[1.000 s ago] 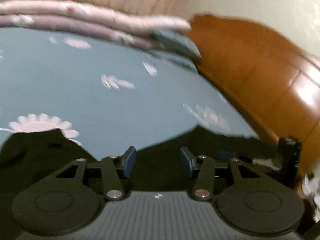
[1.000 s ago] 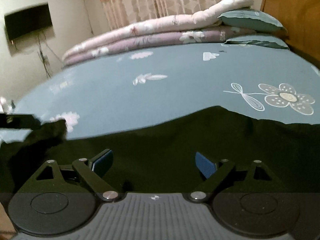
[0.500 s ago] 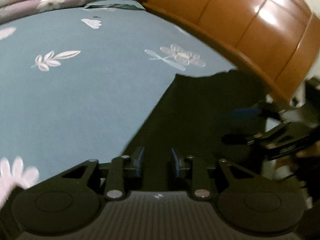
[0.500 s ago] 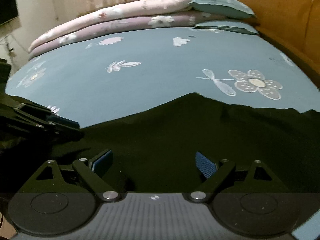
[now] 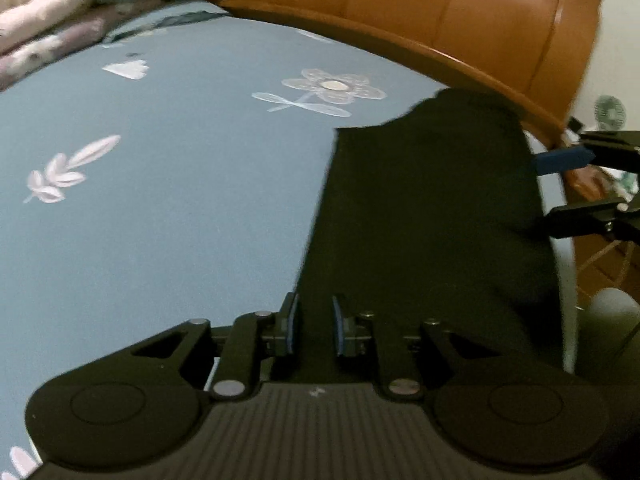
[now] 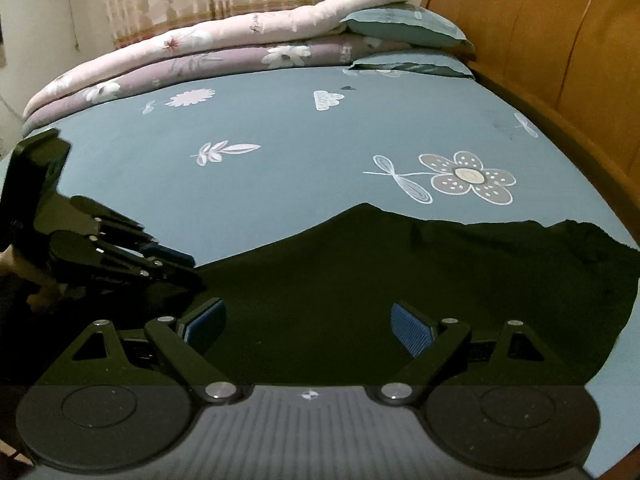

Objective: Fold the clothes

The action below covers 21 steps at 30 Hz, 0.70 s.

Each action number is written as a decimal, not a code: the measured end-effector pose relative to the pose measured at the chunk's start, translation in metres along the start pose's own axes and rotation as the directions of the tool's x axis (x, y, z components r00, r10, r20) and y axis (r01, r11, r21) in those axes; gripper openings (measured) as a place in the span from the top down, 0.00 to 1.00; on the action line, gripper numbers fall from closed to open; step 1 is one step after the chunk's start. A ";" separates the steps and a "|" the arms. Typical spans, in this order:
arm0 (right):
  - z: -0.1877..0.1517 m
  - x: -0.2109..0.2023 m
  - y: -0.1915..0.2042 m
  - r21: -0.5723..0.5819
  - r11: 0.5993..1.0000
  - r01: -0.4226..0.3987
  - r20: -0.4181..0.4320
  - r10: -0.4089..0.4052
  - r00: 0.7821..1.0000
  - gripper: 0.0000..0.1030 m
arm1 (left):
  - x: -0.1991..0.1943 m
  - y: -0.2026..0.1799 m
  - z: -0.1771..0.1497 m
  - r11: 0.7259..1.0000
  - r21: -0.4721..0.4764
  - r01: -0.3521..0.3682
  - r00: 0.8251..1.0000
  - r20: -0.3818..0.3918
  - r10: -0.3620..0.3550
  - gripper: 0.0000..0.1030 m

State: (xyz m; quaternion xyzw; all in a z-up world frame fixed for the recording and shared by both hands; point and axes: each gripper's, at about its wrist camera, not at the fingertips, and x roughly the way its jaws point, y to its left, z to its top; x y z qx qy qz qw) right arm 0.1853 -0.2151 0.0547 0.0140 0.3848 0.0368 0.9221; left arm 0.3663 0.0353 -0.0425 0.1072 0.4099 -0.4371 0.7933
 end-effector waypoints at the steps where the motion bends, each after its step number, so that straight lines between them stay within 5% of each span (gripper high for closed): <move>1: 0.000 0.000 0.001 0.005 1.000 0.009 -0.005 -0.008 1.000 0.10 | 0.002 0.001 0.000 1.000 0.004 0.009 1.000 -0.010 -0.009 0.85; 8: 0.001 -0.002 0.012 0.032 0.998 0.047 -0.018 -0.046 0.999 0.10 | 0.010 0.013 -0.003 0.999 -0.010 0.042 0.999 -0.028 -0.042 0.80; 15: 0.001 -0.006 0.032 0.059 0.993 0.102 -0.035 -0.100 0.994 0.10 | 0.014 0.007 0.001 0.994 0.093 0.051 0.998 -0.052 -0.047 0.76; 18: 0.003 -0.005 0.044 0.040 0.994 0.103 -0.046 -0.101 0.994 0.10 | 0.008 0.008 -0.002 0.997 0.070 0.044 0.999 -0.022 -0.043 1.00; 21: 0.008 -0.005 0.055 0.005 0.996 0.094 -0.036 -0.094 0.995 0.10 | -0.006 0.010 0.000 0.998 0.038 0.045 0.999 0.027 -0.046 1.00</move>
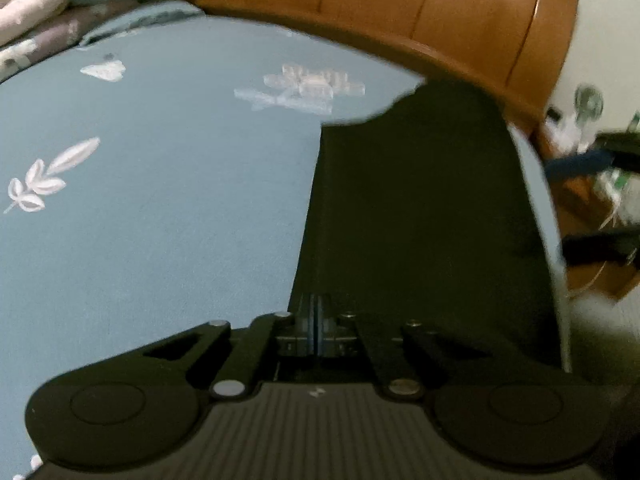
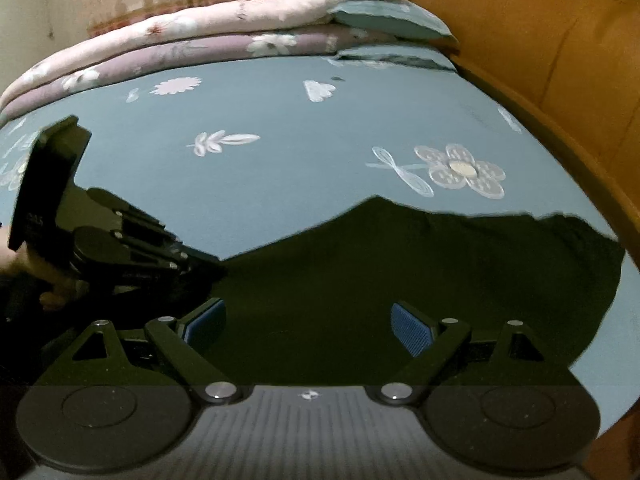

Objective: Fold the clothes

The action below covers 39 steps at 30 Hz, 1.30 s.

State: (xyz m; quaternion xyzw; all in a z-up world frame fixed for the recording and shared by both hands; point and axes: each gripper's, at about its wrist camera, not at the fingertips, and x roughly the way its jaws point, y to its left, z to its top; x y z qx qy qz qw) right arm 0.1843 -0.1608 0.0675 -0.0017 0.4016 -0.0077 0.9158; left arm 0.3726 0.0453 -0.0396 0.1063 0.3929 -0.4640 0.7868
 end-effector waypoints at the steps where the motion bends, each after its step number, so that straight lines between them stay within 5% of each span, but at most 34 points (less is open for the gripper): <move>1: 0.002 0.000 0.001 0.002 1.000 -0.006 0.006 0.006 1.000 0.10 | -0.003 0.001 0.001 1.000 -0.003 -0.004 1.000 0.012 0.004 1.00; 13: -0.003 0.000 -0.022 0.074 0.997 -0.002 0.012 0.001 1.000 0.10 | 0.005 0.012 0.004 0.996 -0.082 -0.045 0.999 -0.026 0.043 0.96; 18: -0.019 0.008 -0.041 0.098 0.995 0.000 -0.014 0.001 1.000 0.10 | -0.014 -0.002 0.034 0.997 -0.054 0.048 0.995 0.090 -0.043 0.91; 22: -0.040 0.008 -0.057 0.102 0.994 0.023 -0.045 -0.019 0.999 0.10 | 0.025 -0.021 0.044 0.995 -0.034 0.094 0.995 0.041 -0.093 0.84; 26: -0.063 0.001 -0.082 0.114 0.992 0.044 -0.063 -0.038 0.997 0.10 | 0.062 -0.025 0.039 0.997 -0.062 -0.055 0.996 -0.076 0.050 0.88; 30: -0.074 0.003 -0.117 0.114 0.993 0.043 -0.039 -0.038 0.998 0.10 | 0.041 -0.033 0.041 0.985 -0.137 -0.104 0.993 -0.062 0.096 0.87; 34: -0.064 0.016 -0.154 0.063 0.997 0.041 0.041 -0.044 0.998 0.10 | 0.022 -0.066 0.035 0.986 -0.121 -0.111 0.993 -0.039 0.107 0.73; 39: -0.048 0.044 -0.208 0.065 0.994 0.086 0.145 -0.095 0.985 0.10 | 0.032 -0.091 0.010 0.965 -0.195 -0.173 0.982 -0.106 0.155 0.70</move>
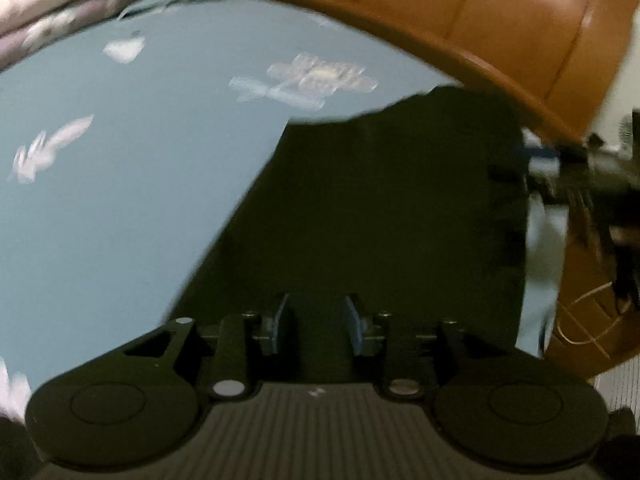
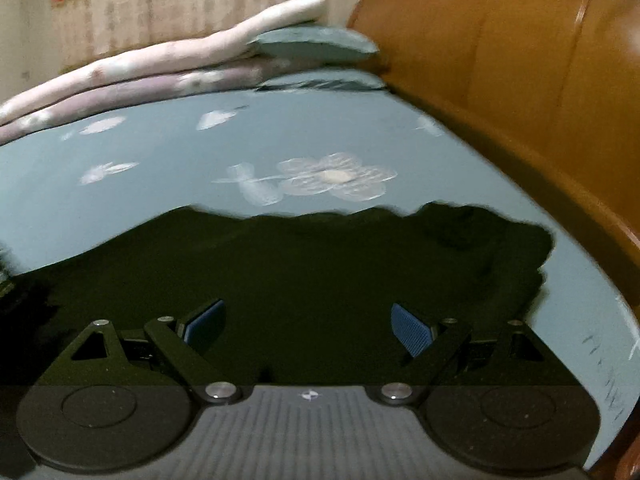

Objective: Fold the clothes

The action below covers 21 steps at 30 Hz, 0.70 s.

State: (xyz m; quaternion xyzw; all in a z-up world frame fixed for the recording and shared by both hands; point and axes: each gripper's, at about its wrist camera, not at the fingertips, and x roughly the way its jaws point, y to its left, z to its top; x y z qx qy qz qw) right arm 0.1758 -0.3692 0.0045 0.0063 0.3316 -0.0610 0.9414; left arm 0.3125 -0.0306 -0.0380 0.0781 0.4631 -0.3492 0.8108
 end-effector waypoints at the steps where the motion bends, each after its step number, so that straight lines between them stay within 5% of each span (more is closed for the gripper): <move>1: -0.004 0.008 -0.009 0.012 1.000 0.012 -0.012 -0.012 1.000 0.10 | 0.003 -0.001 -0.006 0.999 -0.037 -0.014 1.000 -0.015 0.013 0.70; 5: -0.033 0.029 -0.042 0.084 0.996 0.010 -0.060 -0.004 0.998 0.10 | 0.000 0.000 -0.026 0.987 -0.142 -0.071 0.997 -0.010 0.071 0.68; 9: -0.049 0.023 -0.035 0.015 1.000 -0.024 -0.031 0.024 0.999 0.00 | -0.011 0.003 -0.039 0.966 -0.236 -0.106 0.994 -0.010 0.106 0.68; 21: -0.026 0.013 -0.045 -0.004 0.997 -0.071 -0.027 0.071 0.997 0.00 | -0.021 -0.003 -0.055 0.926 -0.349 -0.140 0.990 -0.019 0.142 0.62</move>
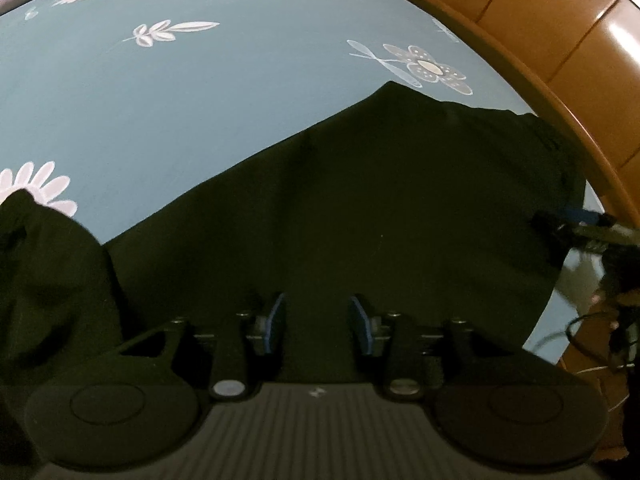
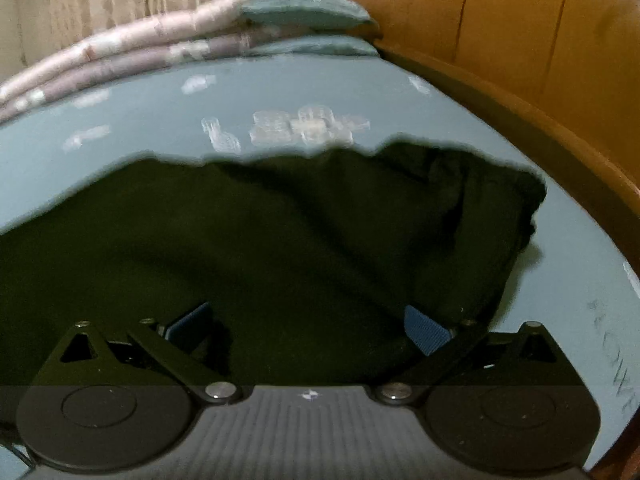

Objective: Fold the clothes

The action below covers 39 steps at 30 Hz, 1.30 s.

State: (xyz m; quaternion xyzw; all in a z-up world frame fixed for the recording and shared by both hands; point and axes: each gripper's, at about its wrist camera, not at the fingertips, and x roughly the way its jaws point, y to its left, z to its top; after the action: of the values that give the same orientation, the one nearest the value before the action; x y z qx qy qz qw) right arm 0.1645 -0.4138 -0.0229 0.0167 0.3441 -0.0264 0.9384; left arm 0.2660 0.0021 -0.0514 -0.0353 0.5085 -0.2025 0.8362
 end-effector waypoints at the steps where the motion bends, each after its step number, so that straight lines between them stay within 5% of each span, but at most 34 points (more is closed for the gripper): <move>1: 0.006 -0.007 -0.003 -0.015 1.000 0.009 0.061 -0.008 0.998 0.00 | 0.000 0.000 0.000 1.000 -0.011 -0.002 1.000 0.002 0.002 0.62; 4: 0.027 -0.006 -0.018 -0.056 0.996 0.072 0.134 -0.064 0.989 0.00 | -0.002 0.000 -0.002 0.999 -0.032 -0.010 1.000 0.009 0.011 0.60; 10: 0.022 0.041 -0.052 -0.017 0.993 0.118 -0.051 -0.119 0.992 0.00 | -0.010 -0.002 -0.013 0.997 -0.047 -0.054 0.999 0.004 0.054 0.57; 14: 0.017 0.036 -0.036 -0.058 0.991 0.120 -0.038 -0.122 0.992 0.00 | -0.021 0.007 -0.025 0.992 -0.100 -0.073 0.997 0.007 0.074 0.57; 19: 0.049 0.032 -0.002 -0.123 0.992 -0.035 0.058 0.043 0.997 0.00 | -0.025 0.011 -0.033 0.989 -0.125 -0.075 0.997 0.019 0.078 0.55; 24: 0.063 0.094 0.011 -0.077 0.972 -0.223 -0.031 0.221 0.975 0.00 | -0.026 0.011 -0.037 0.988 -0.136 -0.071 0.996 0.039 0.076 0.54; 29: 0.063 0.137 -0.003 -0.043 0.975 -0.220 -0.055 0.217 0.975 0.00 | -0.024 0.017 -0.039 0.983 -0.181 -0.043 0.996 0.066 0.055 0.54; 36: 0.075 0.097 -0.005 0.060 0.971 -0.231 -0.056 0.234 0.971 0.00 | -0.024 0.016 -0.041 0.976 -0.212 -0.045 0.995 0.078 0.063 0.53; 39: 0.057 0.104 0.003 0.079 0.964 -0.255 -0.126 0.263 0.956 0.00 | -0.025 0.013 -0.039 0.975 -0.214 -0.062 0.995 0.068 0.078 0.53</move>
State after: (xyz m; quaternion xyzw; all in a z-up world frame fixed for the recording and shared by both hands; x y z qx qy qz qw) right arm 0.2809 -0.4173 -0.0465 0.0925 0.4008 0.0874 0.9073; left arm 0.2264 0.0292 -0.0529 -0.1139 0.4960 -0.1162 0.8530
